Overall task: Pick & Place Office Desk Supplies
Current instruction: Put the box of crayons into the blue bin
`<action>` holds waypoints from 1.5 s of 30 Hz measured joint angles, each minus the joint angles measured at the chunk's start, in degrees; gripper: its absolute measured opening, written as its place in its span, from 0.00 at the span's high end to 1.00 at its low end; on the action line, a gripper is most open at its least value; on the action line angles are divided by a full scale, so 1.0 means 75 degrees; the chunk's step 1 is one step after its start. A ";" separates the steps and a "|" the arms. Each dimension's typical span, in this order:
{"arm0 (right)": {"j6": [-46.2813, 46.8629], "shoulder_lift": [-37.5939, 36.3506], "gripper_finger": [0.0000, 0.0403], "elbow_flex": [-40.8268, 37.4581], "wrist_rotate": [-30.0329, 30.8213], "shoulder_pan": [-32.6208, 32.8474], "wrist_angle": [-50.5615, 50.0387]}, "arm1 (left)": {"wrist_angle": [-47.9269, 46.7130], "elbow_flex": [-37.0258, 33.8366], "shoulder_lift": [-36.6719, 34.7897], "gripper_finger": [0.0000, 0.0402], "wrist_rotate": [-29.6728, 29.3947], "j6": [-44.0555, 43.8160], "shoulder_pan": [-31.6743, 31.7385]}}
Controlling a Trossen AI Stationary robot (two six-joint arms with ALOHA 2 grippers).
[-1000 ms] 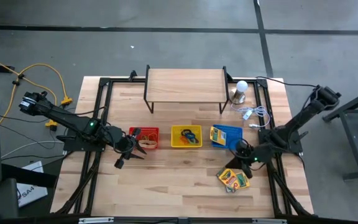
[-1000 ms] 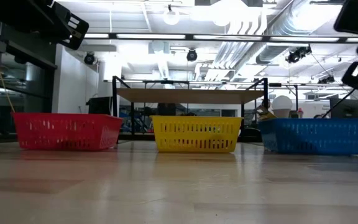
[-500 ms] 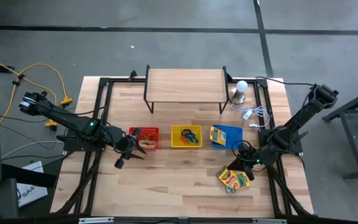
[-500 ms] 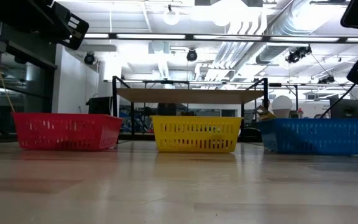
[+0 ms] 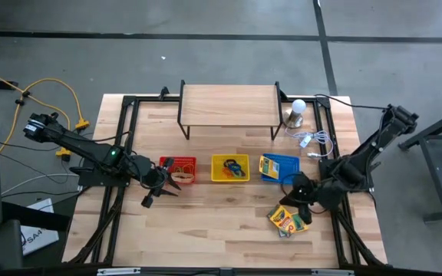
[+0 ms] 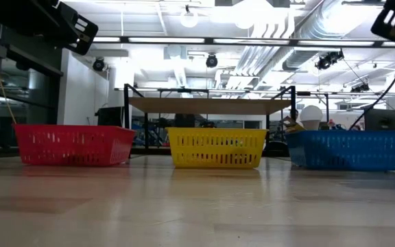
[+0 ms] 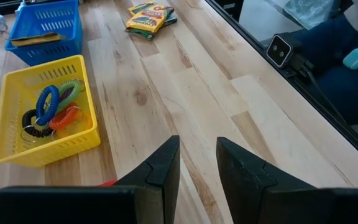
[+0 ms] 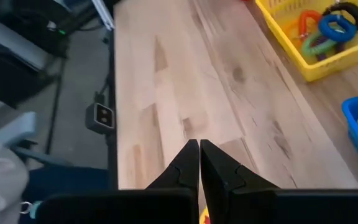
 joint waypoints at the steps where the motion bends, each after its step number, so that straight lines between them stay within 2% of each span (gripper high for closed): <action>1: 0.0074 0.0156 1.00 0.0187 0.0015 0.0000 -0.0196 | -0.0001 0.0000 0.0000 0.75 0.0000 0.0002 -0.0001; 8: 0.0368 0.1176 1.00 0.0893 0.0000 0.0000 -0.0423 | -0.0003 0.0000 0.0001 0.75 0.0002 0.0000 -0.0001; 13: 0.1077 0.1702 1.00 0.0975 -0.0077 0.0000 -0.0444 | 0.0000 0.0000 0.0000 0.75 0.0000 -0.0001 -0.0001; 17: 0.1563 0.2047 0.99 0.0974 -0.0444 0.0006 -0.0432 | -0.0001 0.0000 0.0000 0.75 0.0002 -0.0001 0.0001; 24: 0.2310 0.2177 0.99 0.0972 -0.0668 0.0009 -0.0365 | 0.0000 0.0000 0.0003 0.75 0.0000 0.0002 -0.0002; 31: 0.2560 0.2219 0.98 0.0972 -0.0639 -0.0002 -0.0362 | -0.0003 0.0000 0.0000 0.75 0.0001 0.0001 0.0000; 41: 0.2531 0.2425 0.75 0.0969 -0.0628 -0.0050 -0.0197 | -0.0003 0.0000 0.0003 0.75 0.0001 0.0000 -0.0001; 45: 0.2526 0.2425 0.68 0.0969 -0.0615 -0.0050 -0.0203 | -0.0003 0.0000 0.0003 0.75 0.0000 0.0002 -0.0002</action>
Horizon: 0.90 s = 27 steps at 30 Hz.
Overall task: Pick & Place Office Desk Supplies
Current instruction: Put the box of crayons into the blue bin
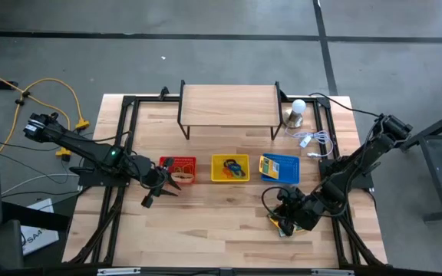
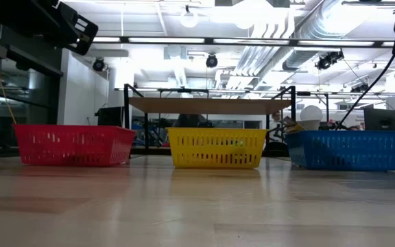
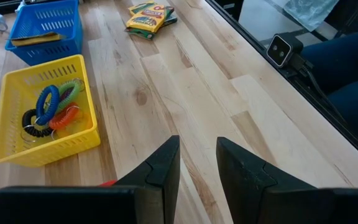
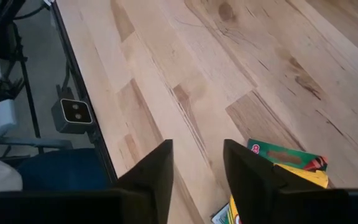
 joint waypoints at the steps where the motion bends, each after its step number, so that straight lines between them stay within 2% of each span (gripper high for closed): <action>1: 0.0000 0.0000 0.67 0.0000 0.0003 0.0000 0.0000 | 0.0001 0.0000 0.0000 0.75 0.0000 -0.0001 0.0003; 14: 0.0264 0.0000 0.51 0.0000 0.0000 0.0000 -0.0172 | 0.0001 0.0000 -0.0001 0.75 0.0001 -0.0003 0.0000; 18: 0.0335 0.0246 0.45 0.0000 -0.0095 0.0002 -0.0150 | 0.0000 0.0000 0.0000 0.75 0.0000 0.0000 0.0001; 23: 0.0632 0.0663 0.35 0.0000 -0.0653 0.0001 -0.0089 | 0.0000 0.0000 -0.0002 0.75 0.0001 0.0000 0.0000; 27: 0.0641 0.0870 0.26 -0.0003 -0.0653 0.0003 0.0004 | 0.0000 0.0000 -0.0003 0.75 0.0003 0.0000 0.0003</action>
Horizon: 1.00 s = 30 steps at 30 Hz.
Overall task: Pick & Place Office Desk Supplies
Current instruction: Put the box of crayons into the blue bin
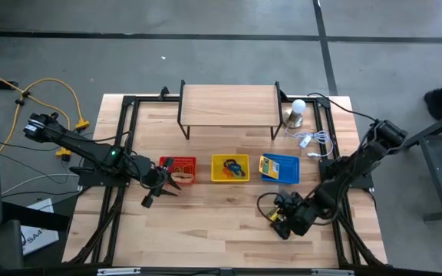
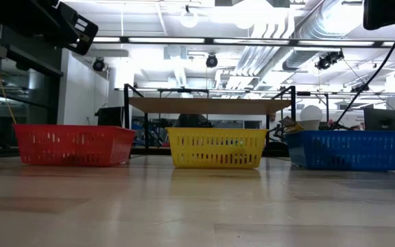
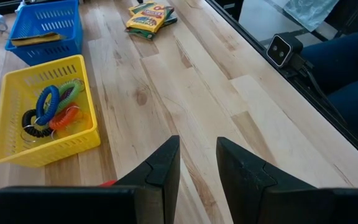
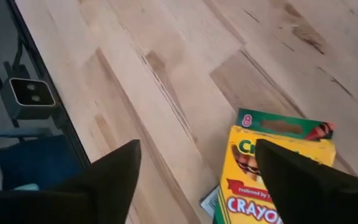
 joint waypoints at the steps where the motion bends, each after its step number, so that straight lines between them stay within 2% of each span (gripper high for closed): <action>1: -0.0002 0.0032 0.23 0.0002 -0.0007 0.0000 0.0023 | 0.0003 0.0000 0.0003 0.75 0.0000 -0.0003 0.0000; 6: 0.0000 0.0261 0.13 0.0000 -0.0490 -0.0082 0.0049 | 0.0001 0.0000 0.0003 0.75 -0.0002 -0.0002 -0.0003; 11: 0.0296 0.0275 0.08 0.0001 -0.0540 -0.0149 0.0059 | 0.0000 0.0000 0.0003 0.75 -0.0003 -0.0003 -0.0001; 30: 0.0624 0.0275 0.06 0.0000 -0.0462 -0.0303 -0.0082 | 0.0000 0.0000 0.0003 0.75 -0.0003 0.0000 -0.0002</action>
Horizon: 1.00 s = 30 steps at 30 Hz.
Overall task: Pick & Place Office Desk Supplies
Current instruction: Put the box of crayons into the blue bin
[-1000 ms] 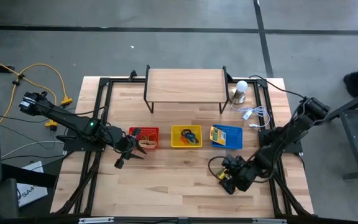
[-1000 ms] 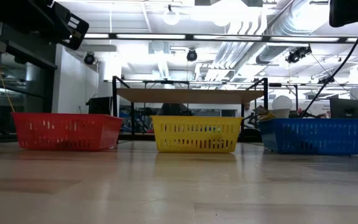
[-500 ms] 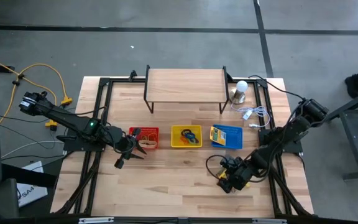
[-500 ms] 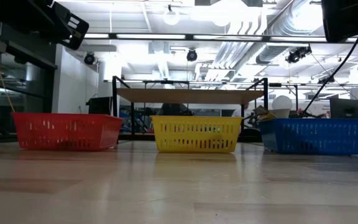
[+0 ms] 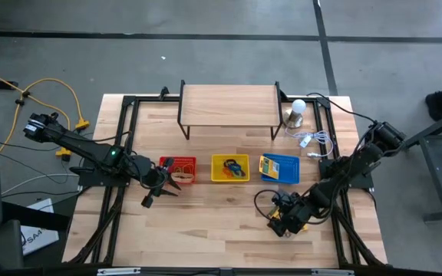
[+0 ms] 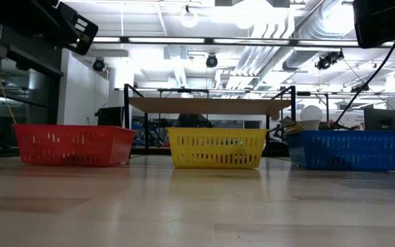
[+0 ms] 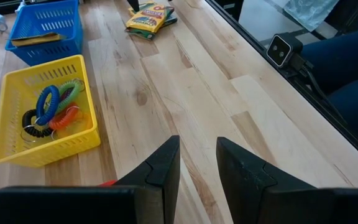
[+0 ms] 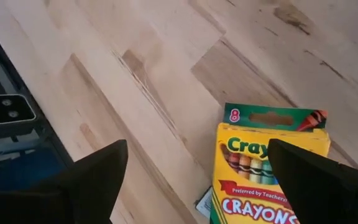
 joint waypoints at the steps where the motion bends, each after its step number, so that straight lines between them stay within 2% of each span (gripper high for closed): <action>1: 0.0000 0.0000 0.06 0.0001 0.0040 0.0000 -0.0038 | 0.0002 0.0000 -0.0001 0.75 0.0001 -0.0001 -0.0001; 5: 0.0105 0.0000 0.06 0.0001 0.0191 0.0000 -0.0543 | 0.0003 0.0000 -0.0003 0.75 0.0000 0.0000 0.0001; 11: 0.0991 0.0000 0.06 0.0001 0.0139 0.0000 -0.1245 | 0.0001 0.0000 -0.0002 0.75 0.0002 -0.0001 0.0002; 19: 0.1118 0.0000 0.06 0.0000 -0.0020 0.0000 -0.0992 | 0.0000 0.0000 -0.0001 0.75 0.0002 0.0000 0.0000; 30: 0.1099 0.0000 0.06 0.0003 0.0326 -0.0044 -0.0989 | 0.0000 0.0000 -0.0001 0.75 0.0001 0.0000 0.0002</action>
